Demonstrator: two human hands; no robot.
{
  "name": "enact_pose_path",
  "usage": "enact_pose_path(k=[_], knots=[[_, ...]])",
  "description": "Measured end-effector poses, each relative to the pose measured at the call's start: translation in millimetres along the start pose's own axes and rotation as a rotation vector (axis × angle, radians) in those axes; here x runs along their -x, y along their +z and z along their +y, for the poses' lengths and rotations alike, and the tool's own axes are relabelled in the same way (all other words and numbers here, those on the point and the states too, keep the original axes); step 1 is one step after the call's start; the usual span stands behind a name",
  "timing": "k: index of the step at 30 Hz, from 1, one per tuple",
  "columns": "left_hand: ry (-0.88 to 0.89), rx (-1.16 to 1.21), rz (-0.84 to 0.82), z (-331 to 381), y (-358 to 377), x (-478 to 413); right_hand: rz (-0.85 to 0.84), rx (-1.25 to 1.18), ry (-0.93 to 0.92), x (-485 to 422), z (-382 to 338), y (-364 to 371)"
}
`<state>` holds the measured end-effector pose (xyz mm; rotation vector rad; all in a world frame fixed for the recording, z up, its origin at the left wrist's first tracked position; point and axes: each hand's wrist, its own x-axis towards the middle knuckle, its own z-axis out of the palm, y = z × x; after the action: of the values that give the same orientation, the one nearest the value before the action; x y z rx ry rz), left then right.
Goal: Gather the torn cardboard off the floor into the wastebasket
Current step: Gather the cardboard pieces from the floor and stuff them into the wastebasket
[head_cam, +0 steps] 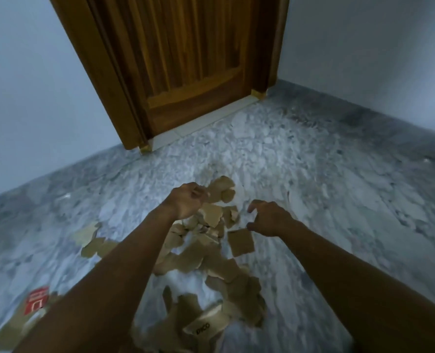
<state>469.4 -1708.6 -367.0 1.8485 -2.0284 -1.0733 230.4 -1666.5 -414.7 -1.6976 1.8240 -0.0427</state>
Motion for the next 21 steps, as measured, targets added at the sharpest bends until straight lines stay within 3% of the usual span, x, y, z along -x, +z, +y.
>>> enact_pose_path(k=[11, 16, 21], knots=[[-0.172, 0.118, 0.013, -45, 121, -107, -0.101, 0.110, 0.084, -112, 63, 101], [-0.175, -0.246, 0.004, -46, 175, -170, -0.042, 0.230, -0.079, -156, 99, 130], [-0.288, -0.585, 0.036, -59, 214, -218, -0.168, 0.125, -0.163, -199, 117, 103]])
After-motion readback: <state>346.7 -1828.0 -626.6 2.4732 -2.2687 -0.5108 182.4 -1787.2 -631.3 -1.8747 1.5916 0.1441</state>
